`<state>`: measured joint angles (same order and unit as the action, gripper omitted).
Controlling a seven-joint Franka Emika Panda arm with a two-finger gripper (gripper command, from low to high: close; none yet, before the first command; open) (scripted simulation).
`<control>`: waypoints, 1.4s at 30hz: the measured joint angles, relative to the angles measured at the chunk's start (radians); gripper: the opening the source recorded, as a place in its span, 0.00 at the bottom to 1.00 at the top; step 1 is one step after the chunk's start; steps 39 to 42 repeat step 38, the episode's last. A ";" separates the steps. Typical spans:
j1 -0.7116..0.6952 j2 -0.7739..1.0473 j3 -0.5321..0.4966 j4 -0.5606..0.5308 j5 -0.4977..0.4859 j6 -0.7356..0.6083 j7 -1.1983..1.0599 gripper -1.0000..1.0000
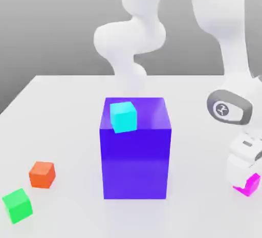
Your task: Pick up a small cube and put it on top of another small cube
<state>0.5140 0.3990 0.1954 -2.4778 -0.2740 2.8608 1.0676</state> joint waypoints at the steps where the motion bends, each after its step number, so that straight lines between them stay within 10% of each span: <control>1: -0.018 -0.029 0.021 -0.007 0.014 -0.023 -0.010 0.00; 29: -0.835 -0.081 -0.413 0.099 0.429 -0.176 -0.524 0.00; 30: -0.850 -0.056 -0.409 0.105 0.444 -0.158 -0.536 1.00; 42: -0.851 -0.079 -0.421 0.107 0.433 -0.182 -0.529 1.00</control>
